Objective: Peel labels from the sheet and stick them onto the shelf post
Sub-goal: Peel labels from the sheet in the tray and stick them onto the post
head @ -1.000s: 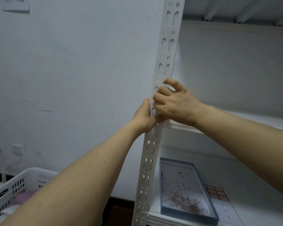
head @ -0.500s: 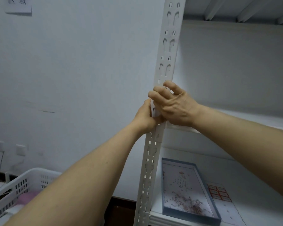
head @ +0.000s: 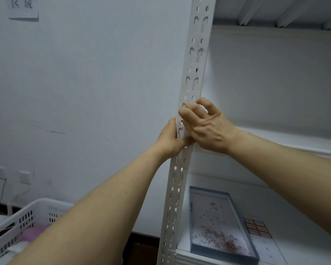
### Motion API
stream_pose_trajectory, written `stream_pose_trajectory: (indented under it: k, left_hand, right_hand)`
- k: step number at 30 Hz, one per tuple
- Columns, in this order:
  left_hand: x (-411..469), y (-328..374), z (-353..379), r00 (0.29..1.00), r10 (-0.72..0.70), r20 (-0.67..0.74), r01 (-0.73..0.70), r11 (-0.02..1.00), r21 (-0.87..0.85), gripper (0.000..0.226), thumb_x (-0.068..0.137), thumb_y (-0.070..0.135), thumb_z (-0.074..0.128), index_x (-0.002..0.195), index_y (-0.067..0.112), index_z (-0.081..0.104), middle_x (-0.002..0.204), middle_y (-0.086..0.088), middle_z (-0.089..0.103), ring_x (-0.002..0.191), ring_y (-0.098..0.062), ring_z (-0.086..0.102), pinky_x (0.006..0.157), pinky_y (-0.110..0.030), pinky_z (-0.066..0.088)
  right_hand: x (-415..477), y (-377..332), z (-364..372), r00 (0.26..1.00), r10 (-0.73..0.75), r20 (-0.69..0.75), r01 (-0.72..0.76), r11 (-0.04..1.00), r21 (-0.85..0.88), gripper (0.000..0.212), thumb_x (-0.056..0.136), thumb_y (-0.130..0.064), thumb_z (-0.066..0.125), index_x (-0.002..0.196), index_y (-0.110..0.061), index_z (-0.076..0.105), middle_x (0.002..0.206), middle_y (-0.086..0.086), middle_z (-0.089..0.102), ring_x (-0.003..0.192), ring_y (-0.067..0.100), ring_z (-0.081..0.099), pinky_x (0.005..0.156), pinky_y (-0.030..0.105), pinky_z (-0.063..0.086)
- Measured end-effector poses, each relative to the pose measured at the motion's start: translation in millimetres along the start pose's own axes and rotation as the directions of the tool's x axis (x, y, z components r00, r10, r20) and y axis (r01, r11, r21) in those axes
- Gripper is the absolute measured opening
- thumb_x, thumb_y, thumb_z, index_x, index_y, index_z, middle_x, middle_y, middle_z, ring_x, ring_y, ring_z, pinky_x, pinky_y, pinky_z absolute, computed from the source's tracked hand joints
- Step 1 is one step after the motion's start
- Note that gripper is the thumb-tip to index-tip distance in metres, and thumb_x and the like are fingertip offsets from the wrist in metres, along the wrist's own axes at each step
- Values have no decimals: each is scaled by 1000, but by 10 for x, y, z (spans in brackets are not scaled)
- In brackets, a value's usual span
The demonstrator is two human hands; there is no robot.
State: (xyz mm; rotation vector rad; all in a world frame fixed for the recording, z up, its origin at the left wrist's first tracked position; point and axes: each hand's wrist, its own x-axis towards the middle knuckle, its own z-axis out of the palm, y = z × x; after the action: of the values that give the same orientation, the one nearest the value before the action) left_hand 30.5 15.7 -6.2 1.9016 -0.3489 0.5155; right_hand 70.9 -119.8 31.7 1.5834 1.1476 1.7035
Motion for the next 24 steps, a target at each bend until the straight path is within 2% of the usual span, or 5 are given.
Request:
stream_pose_trajectory:
  k: [6, 13, 18, 21, 24]
  left_hand:
    - [1, -5, 20, 999, 35, -26, -36, 999, -34, 54, 79, 21, 75, 122, 14, 43, 106, 5, 57, 95, -10, 56, 76, -16, 44]
    - [-15, 5, 42, 998, 20, -55, -20, 1000, 9, 52, 80, 22, 74, 121, 15, 44, 113, 0, 57, 103, -17, 56, 89, -30, 46]
    - [-191, -119, 124, 988, 30, -153, 2, 980, 201, 56, 81, 27, 71, 129, 16, 44, 123, -2, 51, 115, -20, 51, 98, -36, 44]
    - [-439, -199, 226, 913, 215, -346, -44, 896, 441, 53, 85, 26, 65, 131, 12, 42, 123, -2, 44, 110, -14, 44, 95, -31, 44]
    - [-615, -150, 386, 876, 414, -247, -301, 871, 389, 25, 85, 10, 62, 110, 11, 56, 94, 5, 49, 81, -9, 49, 75, -32, 49]
  right_hand:
    - [-179, 94, -122, 985, 161, -60, -156, 984, 82, 1, 80, -9, 61, 80, -9, 62, 110, 3, 40, 102, 22, 43, 99, 37, 27]
    - [-112, 5, -266, 878, 477, 43, -465, 828, 314, 19, 83, -21, 52, 76, -8, 65, 98, 9, 60, 89, 19, 44, 80, 32, 30]
    - [-301, -190, -563, 643, 591, 487, -721, 255, 644, 11, 95, -14, 52, 89, -9, 60, 96, 0, 50, 71, 9, 48, 66, 11, 38]
    - [-477, -358, -679, 298, 503, 811, -777, -366, 513, 18, 97, -17, 50, 81, -18, 56, 65, 2, 51, 52, 13, 45, 47, 16, 37]
    - [-599, -463, -765, 162, 358, 920, -624, -685, 377, 24, 98, -12, 47, 75, -10, 54, 57, 6, 40, 50, 16, 35, 36, 19, 30]
